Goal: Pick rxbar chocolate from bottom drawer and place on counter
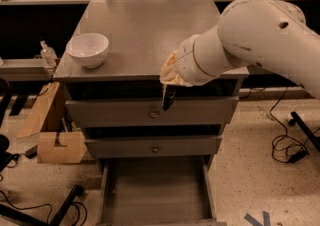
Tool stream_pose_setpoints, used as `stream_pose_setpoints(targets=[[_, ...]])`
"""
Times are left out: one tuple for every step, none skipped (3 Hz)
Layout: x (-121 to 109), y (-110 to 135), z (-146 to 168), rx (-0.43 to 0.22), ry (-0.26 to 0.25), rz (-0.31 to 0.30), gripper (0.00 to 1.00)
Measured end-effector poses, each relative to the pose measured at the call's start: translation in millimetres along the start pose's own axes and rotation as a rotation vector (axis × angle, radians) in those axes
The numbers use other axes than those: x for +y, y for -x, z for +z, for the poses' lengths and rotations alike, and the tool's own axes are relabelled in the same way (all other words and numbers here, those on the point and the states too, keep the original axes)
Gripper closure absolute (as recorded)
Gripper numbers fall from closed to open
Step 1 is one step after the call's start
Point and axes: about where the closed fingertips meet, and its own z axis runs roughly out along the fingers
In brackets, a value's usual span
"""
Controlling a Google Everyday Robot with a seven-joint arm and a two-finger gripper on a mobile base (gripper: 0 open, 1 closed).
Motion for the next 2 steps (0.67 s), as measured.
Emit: stream_pose_setpoints(targets=[[-8.3, 6.1, -3.0, 0.012, 0.008, -0.019, 1.00], [-45.7, 20.7, -23.2, 0.056, -0.004, -0.067, 1.00]])
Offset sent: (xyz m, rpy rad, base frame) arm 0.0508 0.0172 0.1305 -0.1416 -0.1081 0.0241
